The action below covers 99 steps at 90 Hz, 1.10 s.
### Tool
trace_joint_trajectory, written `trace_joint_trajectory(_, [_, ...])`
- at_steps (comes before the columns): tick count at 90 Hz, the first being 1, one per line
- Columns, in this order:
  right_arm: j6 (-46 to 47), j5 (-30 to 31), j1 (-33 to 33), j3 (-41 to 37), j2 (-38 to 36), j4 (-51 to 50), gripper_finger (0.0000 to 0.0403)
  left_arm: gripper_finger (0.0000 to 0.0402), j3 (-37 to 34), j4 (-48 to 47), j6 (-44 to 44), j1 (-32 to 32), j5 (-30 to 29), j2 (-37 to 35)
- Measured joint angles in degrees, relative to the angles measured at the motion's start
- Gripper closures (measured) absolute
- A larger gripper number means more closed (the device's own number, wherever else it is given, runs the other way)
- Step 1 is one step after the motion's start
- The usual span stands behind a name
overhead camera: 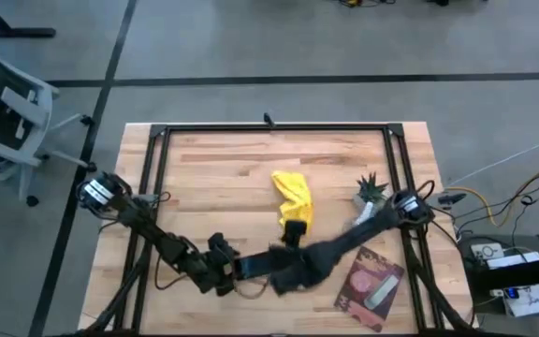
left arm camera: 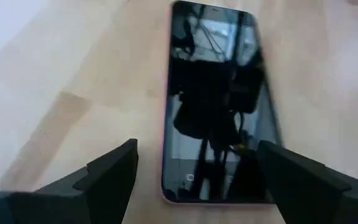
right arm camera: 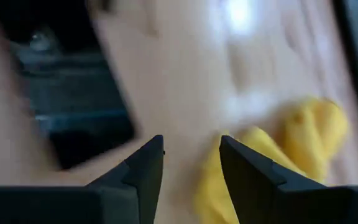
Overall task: Apply microfiber cloth
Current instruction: Move the pink cellphone to the left of the table
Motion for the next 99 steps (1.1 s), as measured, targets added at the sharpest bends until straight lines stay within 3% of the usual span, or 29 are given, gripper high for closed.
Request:
trace_joint_trajectory(10, [-0.2, 0.0, 3.1, 0.0, 1.9, 5.6, 0.0278, 0.0092, 0.1, 0.5, 3.2, -0.1, 0.2, -3.4])
trace_joint_trajectory(29, [-0.6, -0.1, 6.2, 0.0, 7.1, 10.1, 0.0274, 0.0092, 0.1, -0.3, 5.8, 1.4, -7.5, -5.1])
trace_joint_trajectory(48, [-4.8, 0.0, 5.7, 0.0, 10.7, 10.9, 0.0237, 0.0092, 0.2, -0.1, 3.1, 7.7, -2.1, 0.0])
trace_joint_trajectory(65, [-10.3, -0.1, 4.0, 0.0, 11.5, 11.0, 0.0215, 0.0092, 0.4, 1.0, 3.0, 10.0, -2.0, 3.0])
trace_joint_trajectory(99, [-21.1, 0.5, -0.3, 0.0, 11.6, 11.7, 0.0229, 0.0092, 0.4, 0.5, 3.5, 10.3, -1.0, 3.9])
